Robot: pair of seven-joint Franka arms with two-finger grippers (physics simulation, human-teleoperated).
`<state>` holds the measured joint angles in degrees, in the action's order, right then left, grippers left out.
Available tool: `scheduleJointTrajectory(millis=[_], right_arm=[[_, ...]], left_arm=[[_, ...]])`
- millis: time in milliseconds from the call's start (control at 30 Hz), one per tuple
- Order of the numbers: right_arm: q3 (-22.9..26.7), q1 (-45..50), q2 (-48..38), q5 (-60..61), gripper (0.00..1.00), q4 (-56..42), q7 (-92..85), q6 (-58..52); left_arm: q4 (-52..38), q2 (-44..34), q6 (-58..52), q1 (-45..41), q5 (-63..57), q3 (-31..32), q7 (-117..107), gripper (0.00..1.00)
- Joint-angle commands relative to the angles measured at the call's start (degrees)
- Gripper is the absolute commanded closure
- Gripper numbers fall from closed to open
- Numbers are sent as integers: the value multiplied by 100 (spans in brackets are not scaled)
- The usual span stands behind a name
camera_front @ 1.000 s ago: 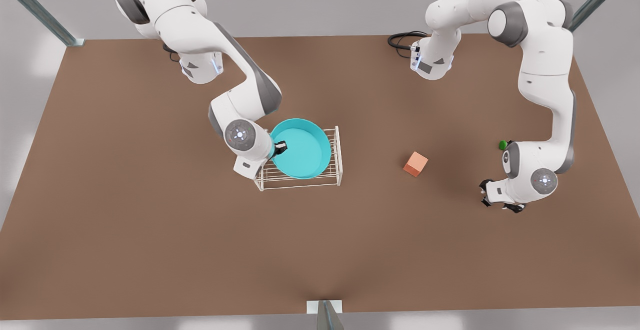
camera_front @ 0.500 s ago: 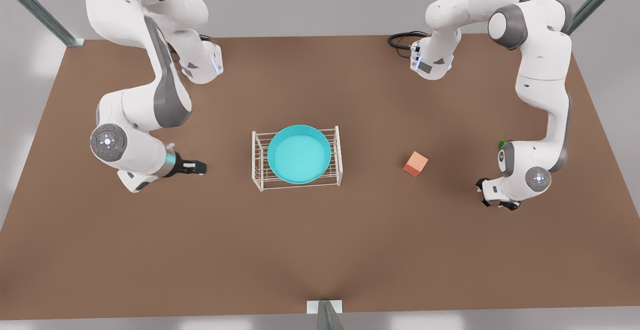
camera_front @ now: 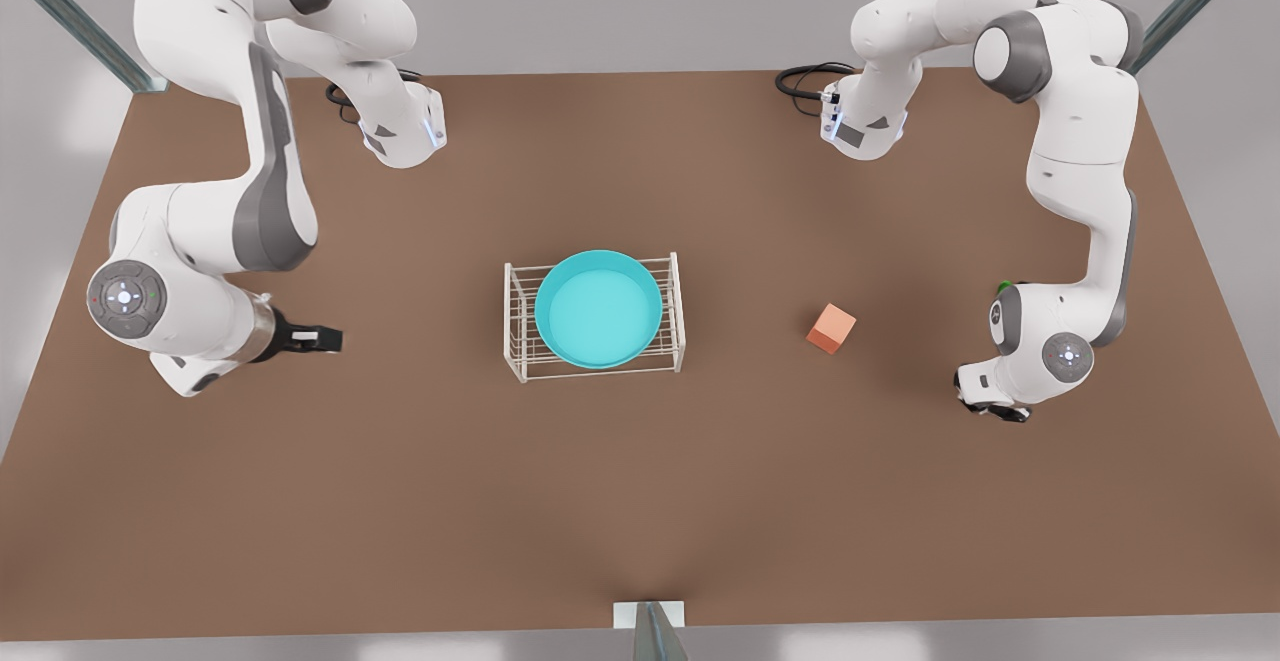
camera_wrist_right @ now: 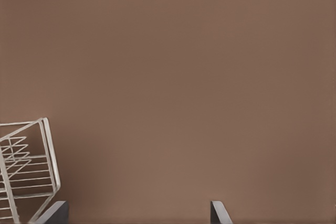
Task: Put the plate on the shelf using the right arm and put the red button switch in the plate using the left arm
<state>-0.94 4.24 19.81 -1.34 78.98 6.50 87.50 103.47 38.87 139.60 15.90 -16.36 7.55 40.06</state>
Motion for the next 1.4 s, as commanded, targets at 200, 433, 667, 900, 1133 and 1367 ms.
scheduleJointTrajectory(millis=[200,433,667,900,1133,1367], right_arm=[[-56,-2,-30,222,0,-128,-457,-66],[-64,7,-4,204,0,-418,-316,-40],[50,-134,-21,231,0,-594,-307,-58],[-3,-213,-30,240,0,-603,-298,-119],[15,-213,-30,231,0,-603,-298,-145],[-82,-204,14,389,0,-814,-61,-49]], left_arm=[[-47,-283,-275,0,45,19,-33,68],[-732,-793,-1830,0,106,1151,-1500,68],[-1549,-819,-3306,-1361,53,2049,-5218,68],[-2639,-574,-4098,-2802,115,2234,-7925,68],[-3501,253,-3264,-3946,124,2436,-10079,68],[-4221,1255,-2341,-4728,106,2251,-10870,68]])
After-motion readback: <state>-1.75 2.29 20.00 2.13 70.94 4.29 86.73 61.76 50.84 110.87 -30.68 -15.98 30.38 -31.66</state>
